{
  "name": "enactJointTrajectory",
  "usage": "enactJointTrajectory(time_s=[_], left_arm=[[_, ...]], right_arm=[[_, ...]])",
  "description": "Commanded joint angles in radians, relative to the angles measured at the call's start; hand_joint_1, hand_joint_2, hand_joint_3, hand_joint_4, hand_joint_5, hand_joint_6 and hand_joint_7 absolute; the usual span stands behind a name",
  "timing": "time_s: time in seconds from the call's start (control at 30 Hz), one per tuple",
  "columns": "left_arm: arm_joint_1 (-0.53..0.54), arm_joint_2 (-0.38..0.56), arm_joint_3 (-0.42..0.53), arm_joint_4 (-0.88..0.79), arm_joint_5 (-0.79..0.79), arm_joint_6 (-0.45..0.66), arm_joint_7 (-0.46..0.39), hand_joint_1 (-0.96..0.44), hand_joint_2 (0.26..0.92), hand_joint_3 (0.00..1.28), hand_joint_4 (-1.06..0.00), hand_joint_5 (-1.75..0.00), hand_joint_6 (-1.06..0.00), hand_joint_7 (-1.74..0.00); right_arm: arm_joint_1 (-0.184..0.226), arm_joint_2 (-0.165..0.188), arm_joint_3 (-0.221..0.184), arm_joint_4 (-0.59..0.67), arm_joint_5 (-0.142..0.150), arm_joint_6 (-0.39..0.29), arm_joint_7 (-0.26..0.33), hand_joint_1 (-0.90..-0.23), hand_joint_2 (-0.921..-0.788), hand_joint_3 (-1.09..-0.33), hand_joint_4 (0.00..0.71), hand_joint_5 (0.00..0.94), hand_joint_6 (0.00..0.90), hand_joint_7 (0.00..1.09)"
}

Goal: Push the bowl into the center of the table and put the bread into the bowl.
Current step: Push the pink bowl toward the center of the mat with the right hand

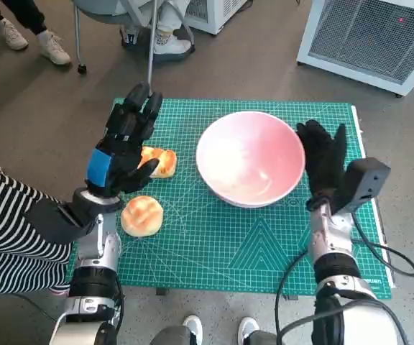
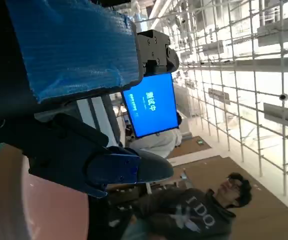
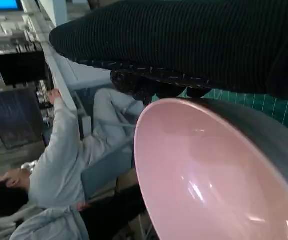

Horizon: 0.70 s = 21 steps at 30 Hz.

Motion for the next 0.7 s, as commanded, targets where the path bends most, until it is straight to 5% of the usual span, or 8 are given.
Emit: enactJointTrajectory(time_s=[0.03, 0.27, 0.47, 0.7], left_arm=[[0.019, 0.005, 0.002, -0.017, 0.004, -0.011, 0.003, -0.58, 0.921, 0.34, -0.09, -0.01, -0.05, -0.30], [0.023, 0.005, 0.005, -0.016, 0.020, -0.024, 0.021, -0.60, 0.921, 0.34, -0.09, -0.01, -0.05, -0.30], [0.015, 0.008, 0.005, -0.006, 0.026, -0.030, 0.031, -0.61, 0.921, 0.34, -0.09, -0.01, -0.05, -0.30], [-0.017, 0.009, 0.000, 0.013, 0.034, -0.045, 0.038, -0.61, 0.921, 0.34, -0.09, -0.01, -0.06, -0.30]], right_arm=[[-0.003, 0.024, -0.005, 0.015, 0.006, 0.019, 0.011, -0.573, -0.921, -0.902, 0.116, 0.000, 0.149, 0.16], [-0.006, 0.003, 0.005, -0.009, -0.008, -0.012, 0.021, -0.582, -0.921, -0.896, 0.120, 0.002, 0.152, 0.15], [0.001, -0.010, 0.029, -0.052, -0.025, -0.090, 0.024, -0.575, -0.921, -0.893, 0.122, 0.002, 0.155, 0.14], [0.037, -0.034, 0.069, -0.183, -0.030, -0.241, 0.093, -0.606, -0.921, -0.865, 0.129, 0.004, 0.168, 0.14]])
